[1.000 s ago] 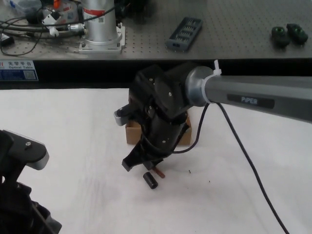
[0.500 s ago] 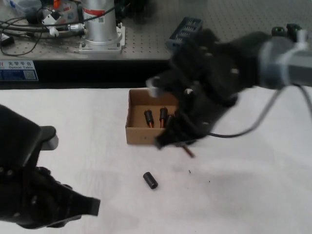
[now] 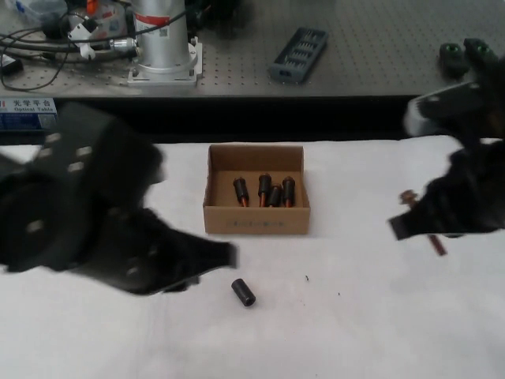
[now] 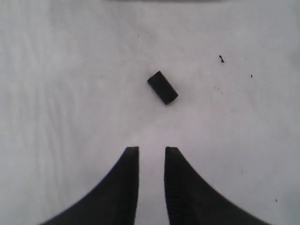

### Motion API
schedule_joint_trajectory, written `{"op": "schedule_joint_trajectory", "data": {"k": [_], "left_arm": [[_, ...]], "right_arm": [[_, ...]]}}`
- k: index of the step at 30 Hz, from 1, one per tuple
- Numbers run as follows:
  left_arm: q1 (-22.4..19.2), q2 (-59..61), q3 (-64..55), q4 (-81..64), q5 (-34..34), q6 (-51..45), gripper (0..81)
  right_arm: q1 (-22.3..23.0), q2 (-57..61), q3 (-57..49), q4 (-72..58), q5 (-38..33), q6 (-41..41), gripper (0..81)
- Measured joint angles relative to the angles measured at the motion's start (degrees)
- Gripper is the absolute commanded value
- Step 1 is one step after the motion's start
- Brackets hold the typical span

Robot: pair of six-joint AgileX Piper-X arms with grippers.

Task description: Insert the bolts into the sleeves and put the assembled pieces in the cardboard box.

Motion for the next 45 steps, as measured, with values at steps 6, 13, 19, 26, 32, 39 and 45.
{"op": "schedule_joint_trajectory", "data": {"k": [6, 13, 19, 26, 32, 39, 45], "left_arm": [[-3.77, 10.54, -8.32, -0.08, -4.31, -0.66, 15.0], [-3.96, 20.07, -16.01, 0.77, -6.76, -6.19, 15.0], [-4.06, 23.63, -19.86, 5.46, -10.76, -8.72, 15.0], [-4.69, 26.86, -22.90, 8.69, -12.84, -15.24, 15.0], [-5.55, 27.82, -23.11, 8.64, -12.50, -17.44, 15.0], [-5.55, 27.82, -23.11, 7.85, -12.50, -17.53, 19.0], [-5.55, 27.82, -23.11, 8.04, -15.20, -17.97, 47.0]], "right_arm": [[-1.12, -8.36, 3.74, 0.37, 0.00, 0.90, 3.6], [-2.63, -19.55, 5.06, 4.18, 2.15, 0.90, 3.6], [-4.37, -24.90, 5.06, 5.41, 3.50, 1.23, 3.6], [-4.85, -31.08, 6.19, 5.53, 3.51, 1.36, 3.6], [-4.85, -34.04, 8.26, 6.04, 3.51, 2.32, 3.6], [-4.85, -34.04, 8.26, 6.02, 3.51, 3.48, 3.6], [-4.85, -34.04, 8.26, 6.02, 3.51, 3.61, 3.6]]}}
